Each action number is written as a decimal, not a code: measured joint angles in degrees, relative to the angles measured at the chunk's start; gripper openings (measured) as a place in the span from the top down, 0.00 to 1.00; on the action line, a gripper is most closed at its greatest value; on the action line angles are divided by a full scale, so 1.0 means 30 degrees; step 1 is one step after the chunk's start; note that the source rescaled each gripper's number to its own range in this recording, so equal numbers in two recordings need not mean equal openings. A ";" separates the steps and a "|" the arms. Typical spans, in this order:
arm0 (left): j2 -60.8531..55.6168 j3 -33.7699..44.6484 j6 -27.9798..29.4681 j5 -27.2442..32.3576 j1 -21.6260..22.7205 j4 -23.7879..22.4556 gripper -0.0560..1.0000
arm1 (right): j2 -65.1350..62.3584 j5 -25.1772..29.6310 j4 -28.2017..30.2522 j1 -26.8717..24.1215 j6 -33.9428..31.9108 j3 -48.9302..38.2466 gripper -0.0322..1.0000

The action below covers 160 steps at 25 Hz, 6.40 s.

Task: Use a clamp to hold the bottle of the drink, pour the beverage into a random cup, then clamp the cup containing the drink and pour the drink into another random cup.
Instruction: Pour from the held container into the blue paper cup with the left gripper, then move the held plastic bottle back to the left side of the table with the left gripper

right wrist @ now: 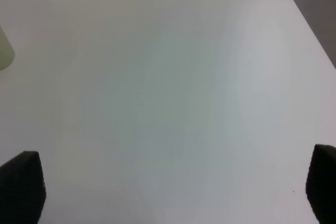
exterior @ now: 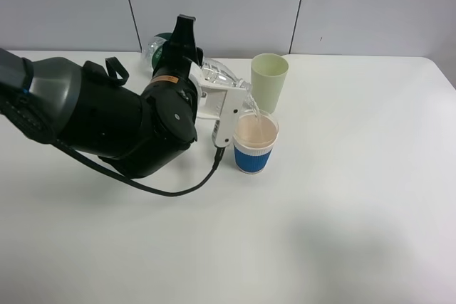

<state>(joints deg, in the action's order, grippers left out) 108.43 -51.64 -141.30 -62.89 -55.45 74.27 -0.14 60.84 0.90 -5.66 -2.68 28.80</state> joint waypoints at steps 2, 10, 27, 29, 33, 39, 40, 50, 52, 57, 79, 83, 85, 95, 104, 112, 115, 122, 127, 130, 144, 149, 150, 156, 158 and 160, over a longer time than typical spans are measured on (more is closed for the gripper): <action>0.0000 0.0000 -0.0016 -0.0183 0.0000 -0.0019 0.91 | 0.0000 0.0000 0.0000 0.0000 0.0000 0.0000 0.00; 0.0000 0.0000 -0.0055 -0.1051 0.0000 -0.0033 0.91 | 0.0000 0.0000 0.0000 0.0000 0.0000 0.0000 0.00; 0.0000 0.0000 -0.0653 -0.1295 0.0000 -0.1233 0.91 | 0.0000 0.0000 0.0000 0.0000 0.0000 0.0000 0.00; 0.0000 0.0000 -0.0669 -0.1295 0.0000 -0.1457 0.91 | 0.0000 0.0000 0.0000 0.0000 0.0000 0.0000 0.00; 0.0000 0.0000 -0.0778 -0.1356 0.0000 -0.1666 0.91 | 0.0000 0.0000 0.0000 0.0000 0.0000 0.0000 0.00; 0.0000 0.0000 -0.1429 -0.1375 0.0000 -0.1666 0.91 | 0.0000 0.0000 0.0000 0.0000 0.0000 0.0000 0.00; 0.0000 0.0000 -0.1463 -0.1375 0.0000 -0.1666 0.91 | 0.0000 0.0000 0.0000 0.0000 0.0000 0.0000 0.00; 0.0000 0.0000 -0.2687 -0.1395 0.0000 -0.2041 0.91 | 0.0000 0.0000 0.0000 0.0000 0.0000 0.0000 0.00; 0.0000 0.0000 -0.2878 -0.1395 0.0000 -0.2153 0.91 | 0.0000 0.0000 0.0000 0.0000 0.0000 0.0000 0.00; 0.0000 0.0000 -0.3011 -0.1395 0.0000 -0.2704 0.91 | 0.0000 0.0000 0.0000 0.0000 0.0000 0.0000 0.00; 0.0000 0.0000 -0.5364 -0.2109 0.0000 -0.6557 0.91 | 0.0000 0.0000 0.0000 0.0000 0.0000 0.0000 0.00; 0.0000 0.0000 -0.6541 -0.2109 0.0000 -0.6924 0.91 | 0.0000 0.0000 0.0000 0.0000 0.0000 0.0000 0.00; 0.0000 0.0000 -0.7007 -0.2109 0.0000 -0.7319 0.91 | 0.0000 0.0000 0.0000 0.0000 0.0000 0.0000 0.00; 0.0000 0.0000 -0.6174 -0.2114 0.0000 -0.8845 0.91 | 0.0000 0.0000 0.0000 0.0000 0.0000 0.0000 0.00; 0.0000 0.0000 0.2437 -0.1596 0.0053 -0.6395 0.91 | 0.0000 0.0000 0.0000 0.0000 0.0000 0.0000 0.00; -0.0364 0.0000 0.7833 0.2395 0.0663 -0.3978 0.91 | 0.0000 0.0000 0.0000 0.0000 0.0000 0.0000 0.00; -0.1023 0.0098 0.9984 0.3247 0.1031 -0.4191 0.91 | 0.0000 0.0000 0.0000 0.0000 0.0000 0.0000 0.00; -0.3460 0.2177 1.7857 0.3840 0.2401 -0.8500 0.91 | 0.0000 0.0000 0.0000 0.0000 0.0000 0.0000 0.00; -0.5146 0.3811 2.4849 0.4806 0.4045 -1.1930 0.91 | 0.0000 0.0000 0.0000 0.0000 0.0000 0.0000 0.00; -0.5900 0.4565 3.0124 0.5719 0.5468 -1.4483 0.91 | 0.0000 0.0000 0.0000 0.0000 0.0000 0.0000 0.00; -0.6141 0.6473 5.1336 0.6670 1.4449 -3.2695 0.91 | 0.0000 0.0000 0.0000 0.0000 0.0000 0.0000 0.00; -0.5835 0.6566 5.1548 0.5731 1.6077 -3.4365 0.91 | 0.0000 0.0000 0.0000 0.0000 0.0000 0.0000 0.00; -0.5629 0.6679 5.1548 0.5204 1.6423 -3.4442 0.91 | 0.0000 0.0000 0.0000 0.0000 0.0000 0.0000 0.00; -0.3756 0.7205 5.1569 0.3160 1.8352 -3.4671 0.91 | 0.0000 0.0000 0.0000 0.0000 0.0000 0.0000 0.00; -0.3031 0.7205 5.1569 0.2750 1.8609 -3.4671 0.91 | 0.0000 0.0000 0.0000 0.0000 0.0000 0.0000 0.00; -0.2344 0.7205 5.1381 0.2180 1.8814 -3.4689 0.91 | 0.0000 0.0000 0.0000 0.0000 0.0000 0.0000 0.00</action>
<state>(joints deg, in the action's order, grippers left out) 101.40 -30.03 12.84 -56.35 0.99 -29.80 -0.14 60.84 0.90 -5.66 -2.68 28.80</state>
